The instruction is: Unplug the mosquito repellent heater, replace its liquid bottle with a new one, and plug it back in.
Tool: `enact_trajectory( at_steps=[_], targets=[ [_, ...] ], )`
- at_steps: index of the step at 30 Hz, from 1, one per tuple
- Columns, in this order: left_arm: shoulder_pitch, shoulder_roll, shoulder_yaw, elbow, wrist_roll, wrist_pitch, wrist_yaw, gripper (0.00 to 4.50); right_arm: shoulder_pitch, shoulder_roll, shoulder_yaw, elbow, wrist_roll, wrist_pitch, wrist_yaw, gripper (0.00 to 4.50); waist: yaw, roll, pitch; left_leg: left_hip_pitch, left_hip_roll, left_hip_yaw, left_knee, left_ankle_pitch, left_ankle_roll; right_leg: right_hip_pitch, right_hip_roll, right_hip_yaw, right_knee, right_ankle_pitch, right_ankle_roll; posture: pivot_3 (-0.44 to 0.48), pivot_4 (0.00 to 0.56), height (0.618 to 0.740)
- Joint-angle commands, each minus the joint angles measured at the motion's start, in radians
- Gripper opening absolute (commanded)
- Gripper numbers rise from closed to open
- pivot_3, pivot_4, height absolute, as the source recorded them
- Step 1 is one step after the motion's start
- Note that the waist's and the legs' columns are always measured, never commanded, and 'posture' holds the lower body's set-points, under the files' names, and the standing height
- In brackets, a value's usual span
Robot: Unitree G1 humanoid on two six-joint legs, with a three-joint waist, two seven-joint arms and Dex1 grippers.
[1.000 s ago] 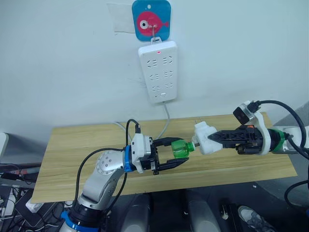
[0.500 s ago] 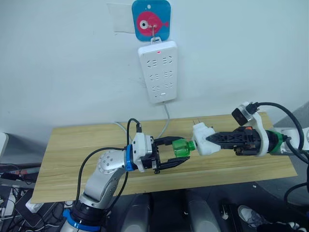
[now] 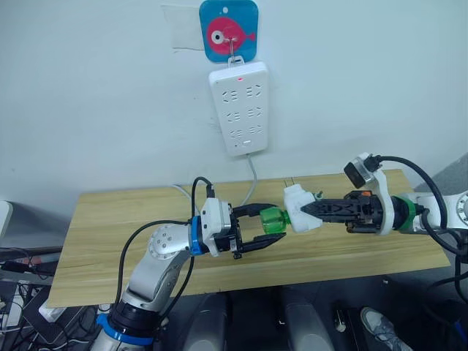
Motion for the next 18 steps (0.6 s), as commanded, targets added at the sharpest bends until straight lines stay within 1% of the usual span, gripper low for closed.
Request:
enact_trajectory(
  at_steps=[1, 9, 11, 12, 13, 14, 18],
  targets=[
    [-0.013, -0.018, -0.037, -0.014, 0.007, -0.014, -0.016, 2.23, 0.006, 0.031, -0.019, -0.111, 0.038, -0.031, -0.005, 2.96, 0.000, 0.000, 0.000, 0.000, 0.000, 0.000, 0.000, 0.000, 0.000, 0.000, 0.000, 0.000, 0.000, 0.000, 0.000, -0.037, 0.289, 0.740],
    [-0.021, -0.019, -0.030, 0.002, 0.002, -0.023, -0.029, 2.23, 0.035, 0.043, -0.022, -0.144, 0.038, -0.042, 0.014, 2.96, 0.000, 0.000, 0.000, 0.000, 0.000, 0.000, 0.000, 0.000, 0.000, 0.000, 0.000, 0.000, 0.000, 0.000, 0.000, -0.038, 0.292, 0.740],
    [-0.020, -0.019, -0.031, 0.001, -0.001, -0.019, -0.032, 2.23, 0.043, 0.043, -0.020, -0.146, 0.038, -0.041, 0.020, 3.67, 0.000, 0.000, 0.000, 0.000, 0.000, 0.000, 0.000, 0.000, 0.000, 0.000, 0.000, 0.000, 0.000, 0.000, 0.000, -0.038, 0.293, 0.740],
    [-0.019, -0.020, -0.030, -0.001, -0.006, -0.008, -0.027, 2.23, 0.050, 0.041, -0.019, -0.150, 0.038, -0.043, 0.014, 3.85, 0.000, 0.000, 0.000, 0.000, 0.000, 0.000, 0.000, 0.000, 0.000, 0.000, 0.000, 0.000, 0.000, 0.000, 0.000, -0.037, 0.293, 0.740],
    [-0.019, -0.023, -0.027, -0.001, -0.010, 0.001, -0.023, 2.23, 0.054, 0.041, -0.020, -0.150, 0.038, -0.045, 0.010, 4.24, 0.000, 0.000, 0.000, 0.000, 0.000, 0.000, 0.000, 0.000, 0.000, 0.000, 0.000, 0.000, 0.000, 0.000, 0.000, -0.037, 0.293, 0.740],
    [-0.020, -0.024, -0.026, -0.003, -0.013, 0.007, -0.020, 2.23, 0.058, 0.041, -0.022, -0.149, 0.038, -0.046, 0.007, 4.49, 0.000, 0.000, 0.000, 0.000, 0.000, 0.000, 0.000, 0.000, 0.000, 0.000, 0.000, 0.000, 0.000, 0.000, 0.000, -0.035, 0.295, 0.740],
    [-0.019, -0.022, -0.024, -0.007, -0.018, 0.017, -0.016, 2.23, 0.057, 0.036, -0.025, -0.136, 0.038, -0.041, 0.016, 4.49, -0.001, 0.000, 0.000, 0.000, 0.000, 0.000, 0.000, 0.000, 0.000, 0.000, 0.000, 0.000, 0.000, 0.000, 0.000, -0.035, 0.298, 0.740]
  ],
)
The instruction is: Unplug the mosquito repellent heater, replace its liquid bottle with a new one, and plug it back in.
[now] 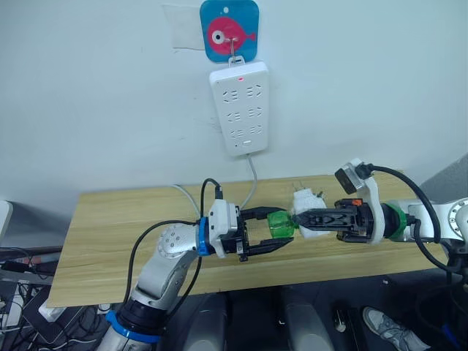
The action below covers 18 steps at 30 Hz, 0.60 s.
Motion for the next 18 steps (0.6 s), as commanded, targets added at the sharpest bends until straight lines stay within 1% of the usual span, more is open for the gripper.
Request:
enact_trajectory(
  at_steps=[1, 10, 14, 18],
  targets=[
    [-0.002, 0.000, 0.005, -0.033, -0.010, 0.007, 0.006, 2.23, -0.011, -0.010, -0.019, -0.017, 0.041, 0.004, 0.035, 4.49, -0.001, 0.000, 0.000, 0.000, 0.000, 0.000, 0.000, 0.000, 0.000, 0.000, 0.000, 0.000, 0.000, 0.000, 0.000, -0.035, 0.298, 0.740],
    [-0.010, -0.007, 0.016, -0.043, -0.034, 0.040, 0.022, 2.23, -0.003, -0.007, 0.008, -0.008, 0.041, 0.025, 0.080, 4.49, -0.001, 0.000, 0.000, 0.000, 0.000, 0.000, 0.000, 0.000, 0.000, 0.000, 0.000, 0.000, 0.000, 0.000, 0.000, -0.031, 0.300, 0.740],
    [-0.007, -0.003, 0.027, -0.054, -0.050, 0.061, 0.031, 2.23, -0.004, -0.048, 0.036, 0.001, 0.041, 0.058, 0.144, 4.49, -0.001, 0.000, 0.000, 0.000, 0.000, -0.001, 0.000, 0.000, 0.000, 0.000, 0.000, 0.000, 0.000, 0.000, 0.000, -0.027, 0.300, 0.740],
    [-0.007, -0.006, 0.030, -0.060, -0.048, 0.069, 0.035, 2.23, 0.010, -0.085, 0.060, -0.027, 0.041, 0.054, 0.182, 4.49, 0.000, 0.000, 0.000, 0.000, 0.000, -0.001, 0.000, 0.000, 0.000, 0.000, 0.000, 0.000, 0.000, 0.000, 0.000, -0.024, 0.300, 0.740]
  ],
)
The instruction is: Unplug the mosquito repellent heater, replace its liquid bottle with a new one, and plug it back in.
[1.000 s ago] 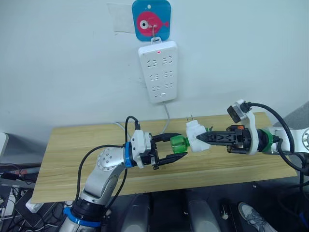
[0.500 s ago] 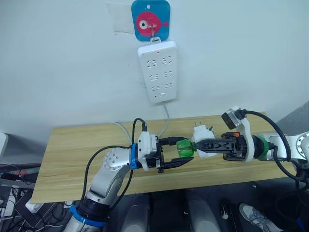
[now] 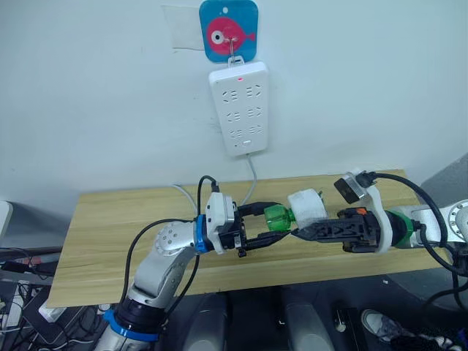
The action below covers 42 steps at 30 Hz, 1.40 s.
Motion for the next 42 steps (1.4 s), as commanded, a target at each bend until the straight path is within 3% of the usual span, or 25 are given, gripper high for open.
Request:
enact_trajectory(
  at_steps=[1, 4, 8, 14, 17, 23, 27, 28, 34, 42],
  targets=[
    [-0.001, -0.008, 0.004, -0.043, -0.015, 0.000, 0.007, 2.23, 0.011, -0.031, 0.011, -0.051, 0.036, -0.004, 0.048, 4.49, 0.000, 0.000, 0.000, 0.000, 0.000, 0.000, 0.000, 0.000, 0.000, 0.000, 0.000, 0.000, 0.000, 0.000, 0.000, -0.023, 0.300, 0.740],
    [-0.003, -0.010, 0.008, -0.041, -0.015, 0.003, 0.014, 2.23, 0.034, -0.078, 0.019, -0.094, 0.036, -0.010, 0.080, 4.49, 0.001, 0.000, 0.000, 0.000, 0.000, 0.000, 0.000, 0.000, 0.000, 0.000, 0.000, 0.000, 0.000, 0.000, 0.000, -0.023, 0.296, 0.740],
    [-0.005, -0.008, 0.014, -0.041, -0.017, 0.007, 0.020, 2.23, 0.159, -0.223, -0.054, -0.226, 0.036, 0.007, 0.102, 4.49, 0.005, 0.000, 0.000, -0.001, 0.000, -0.001, 0.000, 0.000, 0.000, 0.000, 0.000, -0.001, -0.001, 0.000, 0.000, -0.018, 0.293, 0.740],
    [0.019, 0.005, 0.009, -0.069, -0.029, 0.017, 0.002, 2.23, 0.222, -0.268, -0.137, -0.150, -0.071, -0.020, 0.128, 4.49, 0.002, 0.000, 0.000, -0.001, 0.000, -0.002, 0.000, 0.000, 0.000, 0.000, -0.001, 0.000, 0.000, -0.003, 0.005, -0.029, 0.282, 0.740],
    [0.023, 0.013, 0.011, -0.074, -0.037, 0.025, -0.010, 2.23, 0.176, -0.210, -0.134, -0.034, -0.186, -0.049, 0.138, 3.87, 0.002, 0.000, 0.000, 0.000, 0.000, -0.001, 0.000, 0.000, 0.000, 0.000, 0.000, 0.000, 0.000, -0.003, 0.005, -0.029, 0.282, 0.740],
    [0.035, 0.038, 0.000, -0.114, -0.062, 0.051, -0.038, 2.23, 0.059, -0.096, -0.083, 0.130, -0.501, -0.111, 0.248, 1.67, 0.000, 0.000, 0.000, -0.001, 0.000, 0.001, 0.000, 0.000, 0.000, -0.001, 0.000, 0.000, 0.000, -0.001, 0.002, -0.025, 0.275, 0.740],
    [0.045, 0.056, 0.002, -0.140, -0.076, 0.075, -0.045, 2.23, -0.049, 0.029, -0.090, 0.228, -0.586, -0.100, 0.250, 0.19, 0.000, 0.000, 0.000, 0.000, 0.000, 0.002, 0.000, 0.000, 0.000, -0.001, 0.000, 0.001, 0.001, 0.000, 0.001, -0.013, 0.271, 0.740],
    [0.047, 0.057, 0.003, -0.146, -0.079, 0.081, -0.044, 2.23, -0.067, 0.057, -0.096, 0.238, -0.599, -0.096, 0.251, 0.05, -0.001, 0.000, 0.000, 0.000, 0.000, 0.002, 0.000, 0.000, 0.000, -0.001, 0.000, 0.001, 0.001, 0.000, 0.001, -0.013, 0.271, 0.740],
    [0.041, 0.057, 0.009, -0.152, -0.081, 0.100, -0.029, 2.23, -0.077, 0.178, -0.115, 0.183, -0.608, -0.019, 0.226, 0.05, 0.002, 0.000, 0.000, 0.000, 0.000, 0.001, 0.000, 0.000, 0.000, -0.001, 0.000, 0.000, 0.001, 0.000, 0.001, -0.001, 0.278, 0.740],
    [0.013, 0.044, 0.021, -0.110, -0.060, 0.097, -0.002, 2.23, 0.028, 0.184, -0.181, 0.015, -0.408, 0.139, 0.149, 0.05, 0.006, 0.000, 0.000, -0.001, -0.001, -0.005, 0.000, 0.000, 0.000, -0.001, 0.000, -0.001, 0.001, 0.000, 0.001, -0.007, 0.284, 0.740]
  ],
)
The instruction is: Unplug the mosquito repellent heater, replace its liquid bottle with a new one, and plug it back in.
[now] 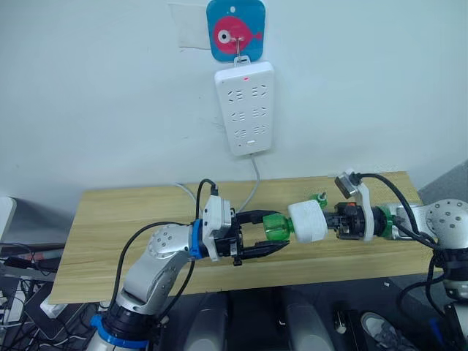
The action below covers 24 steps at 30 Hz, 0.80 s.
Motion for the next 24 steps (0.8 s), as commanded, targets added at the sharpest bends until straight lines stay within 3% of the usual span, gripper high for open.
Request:
enact_trajectory(
  at_steps=[1, 11, 16, 24],
  targets=[
    [-0.011, -0.007, 0.013, -0.008, 0.001, -0.018, 0.006, 2.23, 0.051, -0.017, -0.042, -0.097, 0.127, 0.050, -0.039, 0.05, -0.001, 0.000, 0.000, 0.000, 0.000, -0.001, 0.000, 0.000, 0.000, 0.000, 0.000, 0.000, 0.000, 0.000, 0.000, -0.007, 0.284, 0.740],
    [-0.015, -0.013, 0.005, 0.025, 0.040, -0.049, 0.003, 2.23, 0.128, -0.203, 0.019, -0.212, 0.528, -0.059, -0.188, 0.05, -0.006, 0.000, 0.000, 0.000, 0.000, 0.000, 0.001, 0.000, 0.000, 0.000, 0.000, 0.000, 0.000, 0.000, 0.000, -0.026, 0.289, 0.740],
    [-0.015, -0.015, 0.001, 0.036, 0.054, -0.062, 0.000, 2.23, 0.077, -0.255, 0.041, -0.224, 0.546, -0.119, -0.152, 0.05, -0.006, 0.000, 0.000, 0.000, 0.000, 0.001, 0.001, 0.000, 0.000, 0.000, 0.000, 0.000, 0.000, 0.000, 0.000, -0.030, 0.287, 0.740],
    [-0.014, -0.010, -0.007, 0.043, 0.069, -0.073, -0.013, 2.23, -0.069, -0.215, 0.071, -0.186, 0.546, -0.180, -0.184, 0.05, -0.007, 0.000, 0.000, 0.000, 0.001, 0.002, 0.001, 0.000, 0.000, 0.000, 0.001, 0.000, 0.000, 0.000, 0.000, -0.054, 0.289, 0.740]
  ],
)
